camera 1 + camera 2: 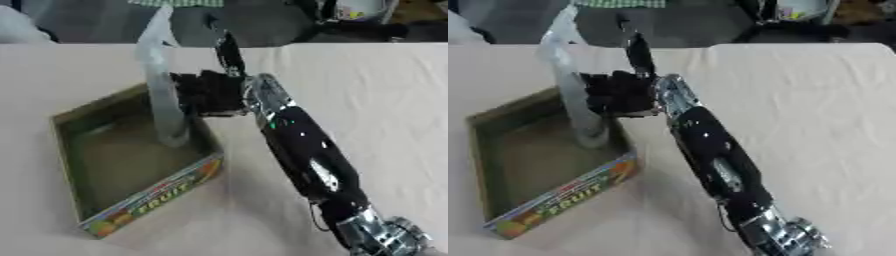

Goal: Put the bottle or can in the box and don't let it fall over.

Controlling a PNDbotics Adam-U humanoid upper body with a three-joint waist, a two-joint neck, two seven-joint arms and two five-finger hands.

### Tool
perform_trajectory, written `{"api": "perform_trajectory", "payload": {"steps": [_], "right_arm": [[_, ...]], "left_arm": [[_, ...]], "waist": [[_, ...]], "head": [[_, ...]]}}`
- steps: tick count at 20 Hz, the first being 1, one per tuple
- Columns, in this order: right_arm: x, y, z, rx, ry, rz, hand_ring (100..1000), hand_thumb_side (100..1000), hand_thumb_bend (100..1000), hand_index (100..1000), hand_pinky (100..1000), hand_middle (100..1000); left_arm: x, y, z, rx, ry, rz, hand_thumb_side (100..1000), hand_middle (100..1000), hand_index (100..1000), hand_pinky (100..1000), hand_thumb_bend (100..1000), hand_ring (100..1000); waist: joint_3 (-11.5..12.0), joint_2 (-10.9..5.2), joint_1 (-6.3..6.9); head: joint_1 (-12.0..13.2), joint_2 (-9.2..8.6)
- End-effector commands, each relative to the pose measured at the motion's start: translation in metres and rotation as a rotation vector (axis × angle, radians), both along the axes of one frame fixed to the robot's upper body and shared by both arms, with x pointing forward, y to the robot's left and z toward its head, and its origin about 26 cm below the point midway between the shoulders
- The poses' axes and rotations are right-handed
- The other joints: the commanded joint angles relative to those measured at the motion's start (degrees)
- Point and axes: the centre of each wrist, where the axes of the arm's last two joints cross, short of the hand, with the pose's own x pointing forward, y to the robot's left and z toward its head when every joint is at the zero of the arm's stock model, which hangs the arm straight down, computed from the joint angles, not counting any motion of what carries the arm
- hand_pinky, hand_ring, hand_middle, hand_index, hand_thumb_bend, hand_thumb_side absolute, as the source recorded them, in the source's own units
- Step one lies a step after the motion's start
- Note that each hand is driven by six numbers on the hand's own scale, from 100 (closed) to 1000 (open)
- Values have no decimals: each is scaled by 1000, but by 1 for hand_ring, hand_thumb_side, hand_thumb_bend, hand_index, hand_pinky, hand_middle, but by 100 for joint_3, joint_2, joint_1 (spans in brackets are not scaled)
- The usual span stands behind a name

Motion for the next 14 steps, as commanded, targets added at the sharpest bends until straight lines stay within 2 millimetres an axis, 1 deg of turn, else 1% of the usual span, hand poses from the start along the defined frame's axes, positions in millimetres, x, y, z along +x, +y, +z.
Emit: {"api": "perform_trajectory", "payload": {"steps": [1, 10, 14], "right_arm": [[-3, -9, 20, 20, -54, -29, 100, 1000, 813, 964, 100, 100], [-4, -29, 29, 79, -51, -109, 100, 1000, 833, 956, 100, 100], [-6, -40, 39, 125, -63, -162, 100, 1000, 845, 959, 100, 100]], "left_arm": [[-2, 3, 7, 34, -19, 0, 651, 984, 787, 1000, 800, 1000], [-3, 3, 6, 40, -16, -1, 652, 983, 787, 1000, 800, 1000], [-3, 4, 5, 42, -12, -2, 652, 983, 787, 1000, 800, 1000]], "waist": [[-27, -106, 44], [-174, -132, 92], [-239, -141, 124]], "head": [[45, -35], [148, -19], [165, -21]]}}
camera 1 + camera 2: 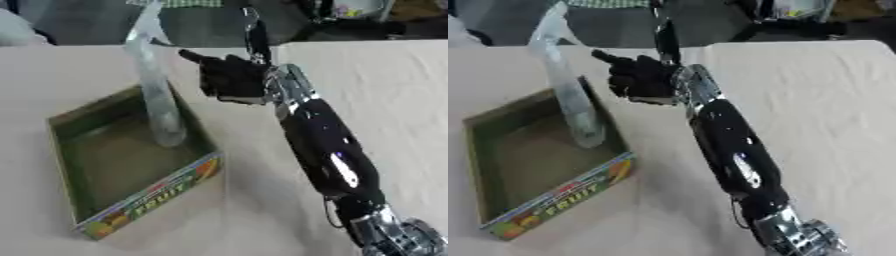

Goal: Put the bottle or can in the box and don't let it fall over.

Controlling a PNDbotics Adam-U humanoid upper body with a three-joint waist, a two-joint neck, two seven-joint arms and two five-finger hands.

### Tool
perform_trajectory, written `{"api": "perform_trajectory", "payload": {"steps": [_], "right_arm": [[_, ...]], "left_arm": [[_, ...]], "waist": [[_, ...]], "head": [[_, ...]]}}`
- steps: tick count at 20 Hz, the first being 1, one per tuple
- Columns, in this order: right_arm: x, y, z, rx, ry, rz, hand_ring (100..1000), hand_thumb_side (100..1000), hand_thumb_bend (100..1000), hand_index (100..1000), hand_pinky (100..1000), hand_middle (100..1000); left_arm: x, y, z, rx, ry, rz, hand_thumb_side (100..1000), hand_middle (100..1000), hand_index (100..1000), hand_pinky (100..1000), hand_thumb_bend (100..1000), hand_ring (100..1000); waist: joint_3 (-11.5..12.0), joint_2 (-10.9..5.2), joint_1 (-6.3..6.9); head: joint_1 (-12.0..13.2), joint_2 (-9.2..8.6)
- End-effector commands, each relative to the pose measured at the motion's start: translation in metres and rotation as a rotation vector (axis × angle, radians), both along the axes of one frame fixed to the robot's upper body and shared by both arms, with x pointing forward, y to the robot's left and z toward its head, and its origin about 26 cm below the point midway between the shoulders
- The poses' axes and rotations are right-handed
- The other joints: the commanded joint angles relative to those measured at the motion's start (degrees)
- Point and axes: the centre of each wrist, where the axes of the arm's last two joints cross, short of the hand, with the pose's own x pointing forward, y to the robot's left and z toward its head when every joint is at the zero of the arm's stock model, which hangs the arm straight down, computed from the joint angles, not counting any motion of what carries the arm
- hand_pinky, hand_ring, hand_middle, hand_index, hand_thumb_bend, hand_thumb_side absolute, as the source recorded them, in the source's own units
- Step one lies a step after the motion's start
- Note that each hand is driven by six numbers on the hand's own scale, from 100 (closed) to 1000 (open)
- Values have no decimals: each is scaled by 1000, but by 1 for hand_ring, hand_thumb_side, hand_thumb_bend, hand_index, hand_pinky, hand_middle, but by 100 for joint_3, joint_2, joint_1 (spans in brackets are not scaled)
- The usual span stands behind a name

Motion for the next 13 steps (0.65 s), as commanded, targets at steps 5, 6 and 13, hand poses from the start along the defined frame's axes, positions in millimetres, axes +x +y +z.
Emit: {"api": "perform_trajectory", "payload": {"steps": [5, 6, 13], "right_arm": [[-13, -33, 42, 25, -121, -151, 100, 1000, 800, 997, 100, 212], [-16, -39, 47, 10, -145, -187, 100, 1000, 772, 1000, 100, 261], [-54, -77, 76, -189, -443, -494, 510, 957, 436, 1000, 378, 802]], "left_arm": [[-3, 4, 5, 38, -10, 2, 653, 984, 787, 1000, 800, 1000], [-4, 4, 5, 40, -7, 3, 653, 984, 787, 1000, 800, 1000], [-5, 4, 3, 66, 7, -9, 652, 985, 785, 1000, 804, 1000]], "waist": [[-173, -165, 75], [-218, -173, 85], [-491, -201, 149]], "head": [[118, -63], [157, -66], [475, -87]]}}
